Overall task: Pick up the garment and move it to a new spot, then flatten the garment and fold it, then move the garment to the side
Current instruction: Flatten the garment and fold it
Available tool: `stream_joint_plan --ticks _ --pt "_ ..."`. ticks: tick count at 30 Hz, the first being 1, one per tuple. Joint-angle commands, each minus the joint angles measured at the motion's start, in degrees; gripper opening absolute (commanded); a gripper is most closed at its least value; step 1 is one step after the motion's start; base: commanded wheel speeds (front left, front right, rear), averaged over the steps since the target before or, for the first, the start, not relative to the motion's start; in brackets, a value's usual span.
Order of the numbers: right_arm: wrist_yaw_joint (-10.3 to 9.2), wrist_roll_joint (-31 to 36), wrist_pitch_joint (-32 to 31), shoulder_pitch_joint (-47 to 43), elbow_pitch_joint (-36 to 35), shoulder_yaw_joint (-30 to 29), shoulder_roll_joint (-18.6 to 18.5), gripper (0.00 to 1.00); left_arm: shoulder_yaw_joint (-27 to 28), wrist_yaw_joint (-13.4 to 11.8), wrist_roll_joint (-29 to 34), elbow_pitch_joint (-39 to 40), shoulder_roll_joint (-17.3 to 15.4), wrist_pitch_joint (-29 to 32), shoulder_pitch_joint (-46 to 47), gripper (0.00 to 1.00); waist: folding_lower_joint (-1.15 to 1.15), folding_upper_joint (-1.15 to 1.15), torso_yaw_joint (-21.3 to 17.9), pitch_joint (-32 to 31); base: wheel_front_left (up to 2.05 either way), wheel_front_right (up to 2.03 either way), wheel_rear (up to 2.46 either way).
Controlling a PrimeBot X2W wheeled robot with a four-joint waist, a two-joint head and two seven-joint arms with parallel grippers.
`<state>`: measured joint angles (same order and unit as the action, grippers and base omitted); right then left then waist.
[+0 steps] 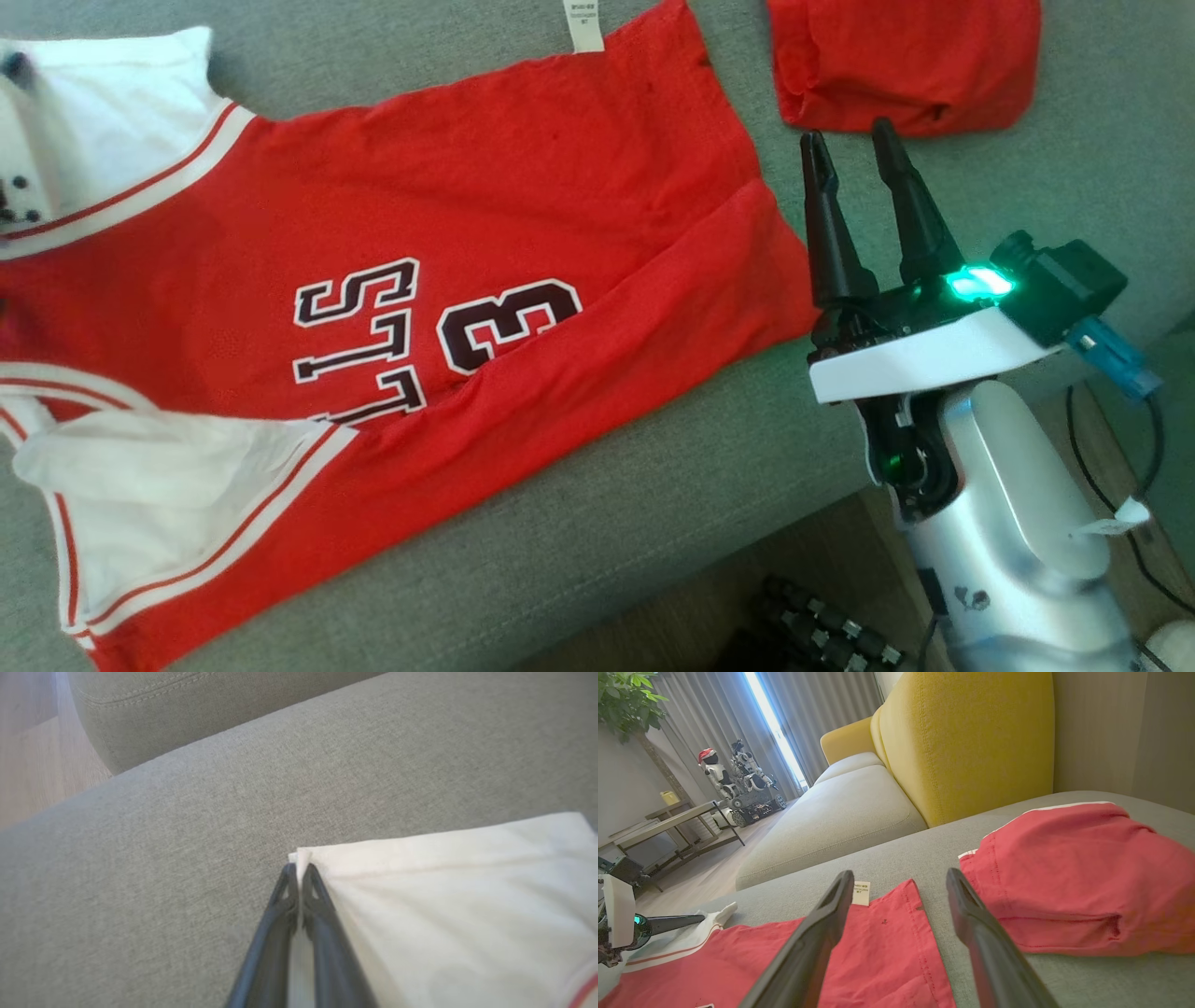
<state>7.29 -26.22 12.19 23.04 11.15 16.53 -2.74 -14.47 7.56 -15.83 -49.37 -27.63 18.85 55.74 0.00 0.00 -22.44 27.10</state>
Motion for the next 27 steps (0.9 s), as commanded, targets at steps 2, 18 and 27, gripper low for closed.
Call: stream_joint_plan --ticks 2,18,27 --pt "0.20 0.0 0.6 0.8 -1.4 0.6 -0.1 1.00 0.3 -0.1 -2.1 0.9 -1.9 0.2 1.9 0.00 0.00 0.00 0.5 -0.1 0.00 0.00 0.00" --pt "0.20 3.8 -12.7 9.8 3.1 -6.4 -1.9 1.00 -2.2 -0.1 -7.7 9.8 1.5 -16.7 0.4 0.00 0.00 0.00 11.1 -1.6 0.00 0.00 0.00" --pt "0.20 1.4 -20.9 17.4 11.9 -1.8 -14.2 1.00 -4.0 -0.9 -8.5 18.8 5.4 -21.1 -6.1 0.00 0.00 0.00 19.0 -1.3 0.00 0.00 0.00"
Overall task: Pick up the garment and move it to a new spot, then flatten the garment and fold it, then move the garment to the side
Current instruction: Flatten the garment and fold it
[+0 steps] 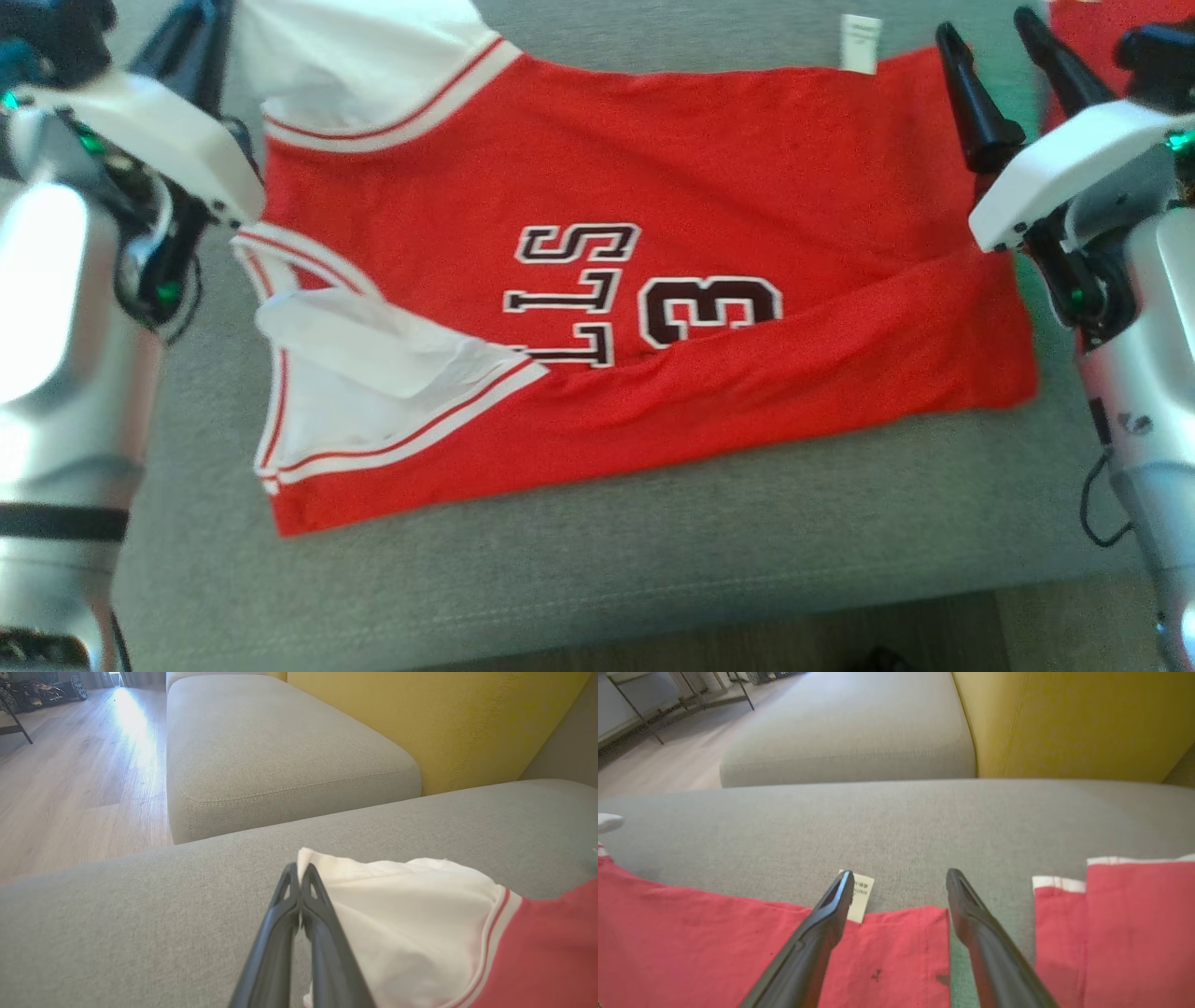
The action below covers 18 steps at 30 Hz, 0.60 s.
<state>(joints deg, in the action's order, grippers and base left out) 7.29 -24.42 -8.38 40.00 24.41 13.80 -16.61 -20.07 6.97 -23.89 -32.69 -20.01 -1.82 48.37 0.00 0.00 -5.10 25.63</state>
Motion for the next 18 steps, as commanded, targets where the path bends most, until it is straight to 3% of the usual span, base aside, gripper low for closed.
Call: stream_joint_plan --ticks 1,9,18 --pt "0.20 -1.2 -1.2 1.1 -0.1 1.4 -1.0 1.00 1.4 -0.3 -0.8 2.9 -2.0 -0.4 0.5 0.00 0.00 0.00 2.2 0.3 0.00 0.00 0.00" --pt "0.20 -4.8 -4.7 7.9 10.0 7.4 -7.7 1.00 0.1 -1.0 -1.9 10.1 -0.4 -0.2 -3.2 0.00 0.00 0.00 5.1 2.4 0.00 0.00 0.00" --pt "0.20 -8.6 -7.3 11.6 17.8 11.2 -9.2 1.00 -0.5 -1.4 -2.3 13.0 -0.6 0.9 -4.0 0.00 0.00 0.00 5.7 4.0 0.00 0.00 0.00"
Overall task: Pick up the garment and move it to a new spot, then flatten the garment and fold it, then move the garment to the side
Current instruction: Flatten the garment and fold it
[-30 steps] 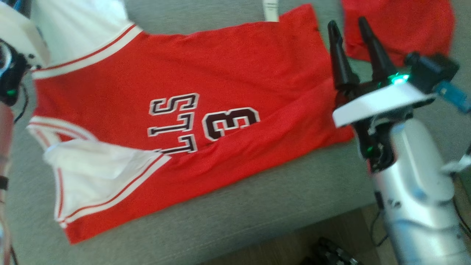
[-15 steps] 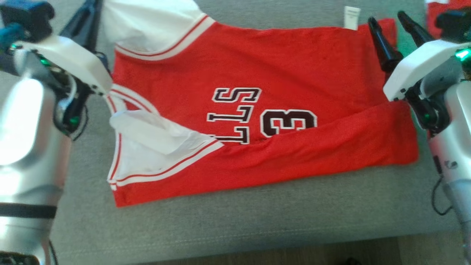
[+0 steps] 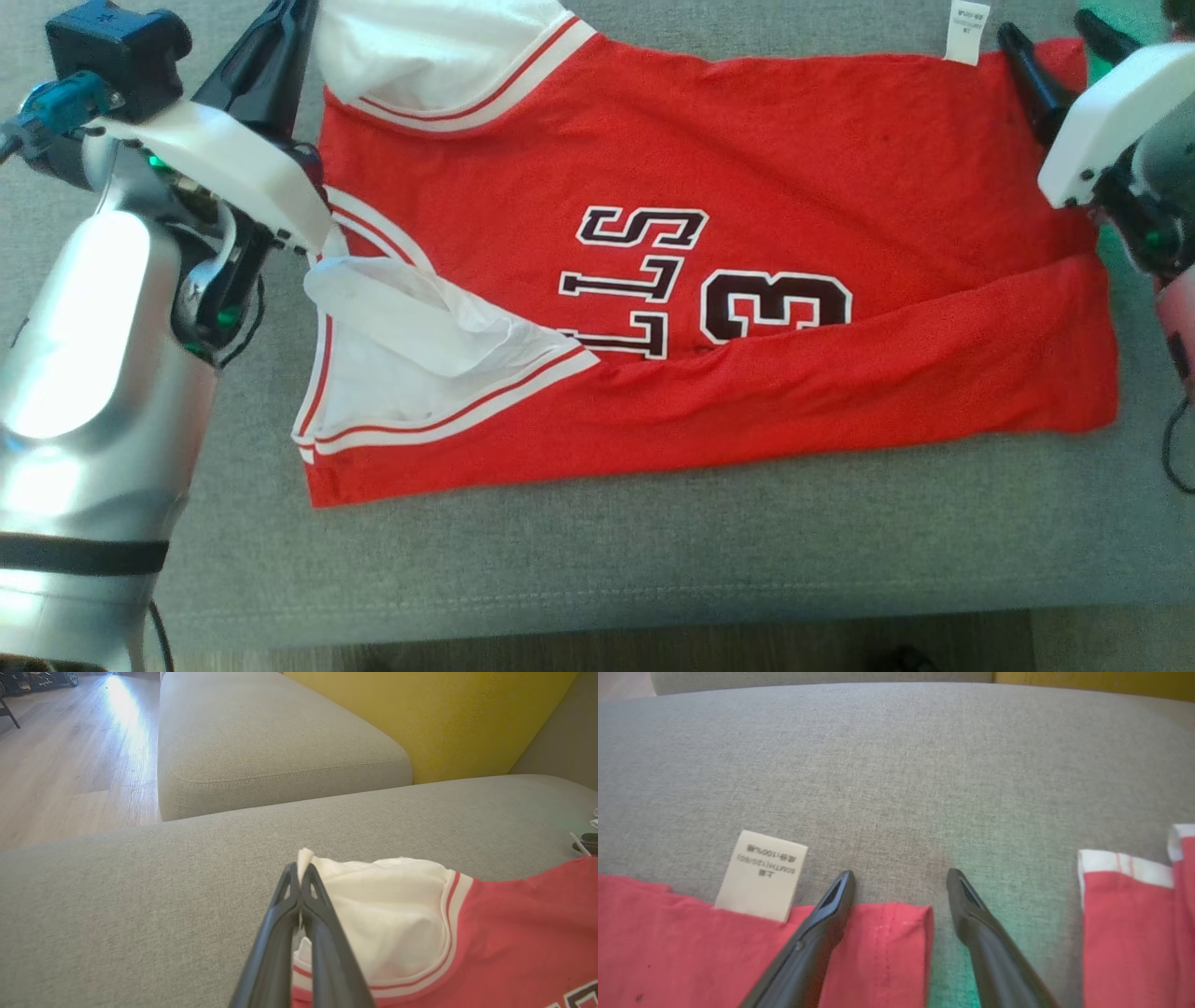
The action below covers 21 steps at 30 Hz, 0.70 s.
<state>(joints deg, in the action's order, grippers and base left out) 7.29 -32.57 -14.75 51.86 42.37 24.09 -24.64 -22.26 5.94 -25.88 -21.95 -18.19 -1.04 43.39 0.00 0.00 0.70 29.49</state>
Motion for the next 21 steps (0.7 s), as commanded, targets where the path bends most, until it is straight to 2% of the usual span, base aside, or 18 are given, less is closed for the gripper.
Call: stream_joint_plan --ticks 1,3,4,5,6,15,21 --pt "0.20 -1.0 -1.5 -0.1 0.4 1.4 -1.3 1.00 1.8 -0.5 -0.4 2.4 -2.5 0.3 1.1 0.00 0.00 0.00 -0.1 0.3 0.00 0.00 0.00" --pt "0.20 -2.2 -2.4 0.0 1.2 2.4 -1.3 1.00 1.9 -0.6 -0.5 2.6 -2.8 0.4 1.2 0.00 0.00 0.00 -0.3 0.2 0.00 0.00 0.00" --pt "0.20 -2.8 -2.8 -0.1 1.4 2.8 -1.2 0.89 1.9 -0.7 -0.5 2.6 -2.8 0.4 1.2 0.00 0.00 0.00 -0.4 0.1 0.00 0.00 0.00" --pt "0.20 -3.3 -3.1 0.0 1.6 3.3 -1.2 0.38 1.8 -0.8 -0.5 2.6 -2.9 0.5 1.1 0.00 0.00 0.00 -0.5 0.0 0.00 0.00 0.00" --pt "0.20 -3.7 -3.2 0.0 1.7 3.8 -1.2 0.00 1.9 -0.9 -0.5 2.7 -2.9 0.5 1.1 0.00 0.00 0.00 -0.6 -0.2 0.00 0.00 0.00" --pt "0.20 -6.1 -1.8 0.5 1.2 7.2 -1.7 0.00 2.2 -1.6 -1.0 2.5 -3.5 0.2 0.3 0.00 0.00 0.00 -1.6 -1.8 0.00 0.00 0.00" --pt "0.20 -5.8 4.1 3.1 0.1 8.4 -2.4 0.00 2.7 -2.2 -1.5 2.7 -3.3 -0.3 1.6 0.00 0.00 0.00 -1.6 -1.8 0.00 0.00 0.00"
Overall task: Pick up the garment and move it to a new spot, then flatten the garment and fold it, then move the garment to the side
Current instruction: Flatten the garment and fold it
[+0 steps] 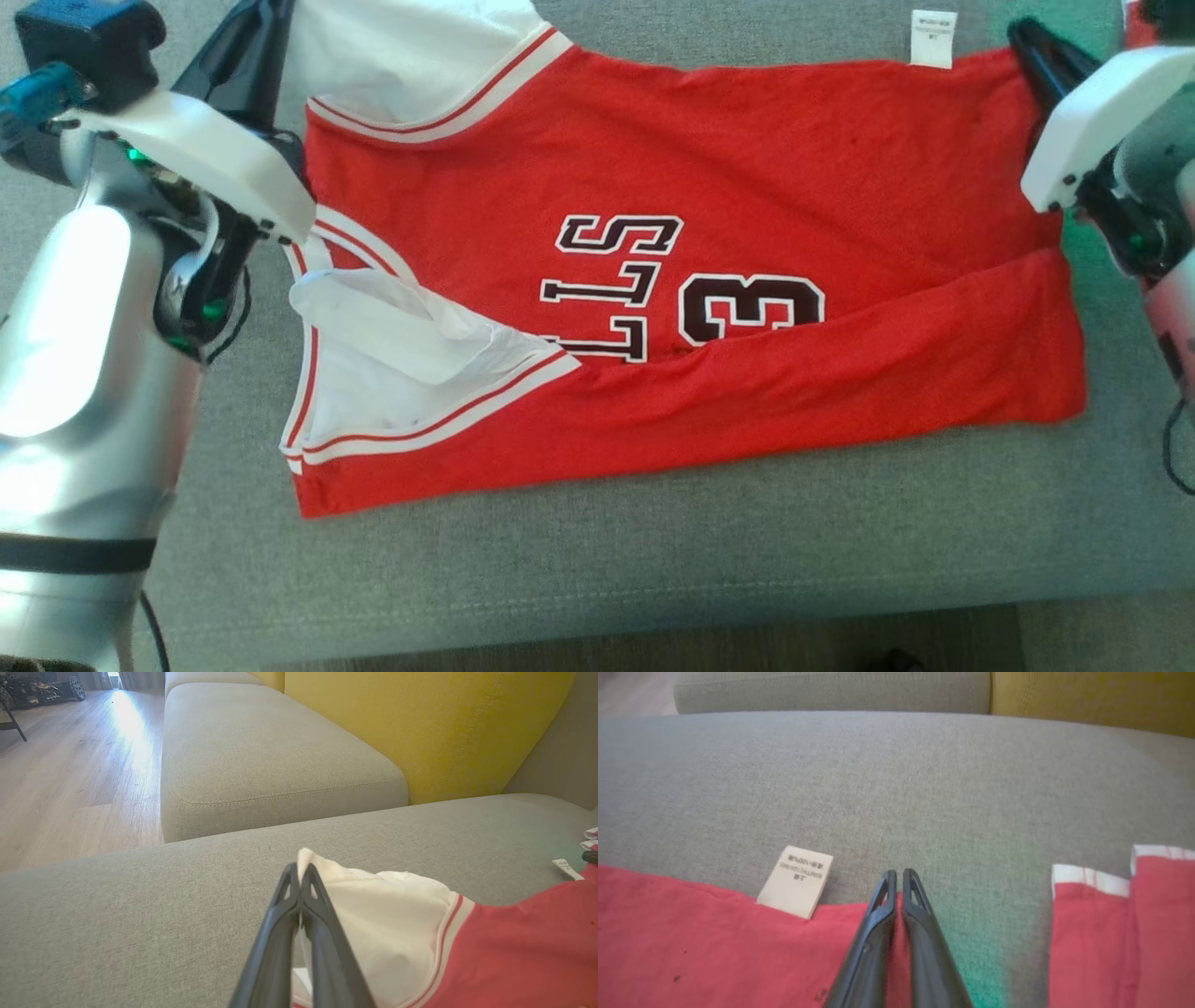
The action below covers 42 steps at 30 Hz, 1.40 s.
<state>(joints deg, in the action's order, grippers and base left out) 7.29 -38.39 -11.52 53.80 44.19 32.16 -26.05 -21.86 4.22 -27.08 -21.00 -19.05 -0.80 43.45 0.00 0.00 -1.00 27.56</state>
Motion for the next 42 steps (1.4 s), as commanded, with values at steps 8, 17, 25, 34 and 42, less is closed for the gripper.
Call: stream_joint_plan --ticks 8,17,25,34,42 --pt "0.20 2.5 10.2 6.7 1.5 0.0 -0.6 0.00 3.8 -1.7 -0.5 -1.0 -1.9 -2.4 6.7 0.00 0.00 0.00 0.6 1.3 0.00 0.00 0.00" --pt "0.20 4.6 18.8 9.4 7.6 0.2 2.1 0.00 4.8 -2.6 -0.4 -5.9 -0.8 -7.4 10.1 0.00 0.00 0.00 1.0 0.8 0.00 0.00 0.00" --pt "0.20 5.0 23.7 10.2 11.8 0.2 2.6 0.00 5.1 -2.7 -0.6 -9.2 -0.7 -10.4 10.2 0.00 0.00 0.00 0.9 -0.2 0.00 0.00 0.00" --pt "0.20 2.6 25.1 6.7 11.6 3.2 3.4 0.00 3.4 -1.0 -1.0 -10.4 -0.8 -10.7 7.0 0.00 0.00 0.00 0.9 -3.7 0.00 0.00 0.00" --pt "0.20 -2.0 24.7 1.1 8.4 6.9 1.1 0.00 1.4 0.6 -2.0 -7.6 -2.5 -8.4 0.7 0.00 0.00 0.00 1.2 -7.1 0.00 0.00 0.00"
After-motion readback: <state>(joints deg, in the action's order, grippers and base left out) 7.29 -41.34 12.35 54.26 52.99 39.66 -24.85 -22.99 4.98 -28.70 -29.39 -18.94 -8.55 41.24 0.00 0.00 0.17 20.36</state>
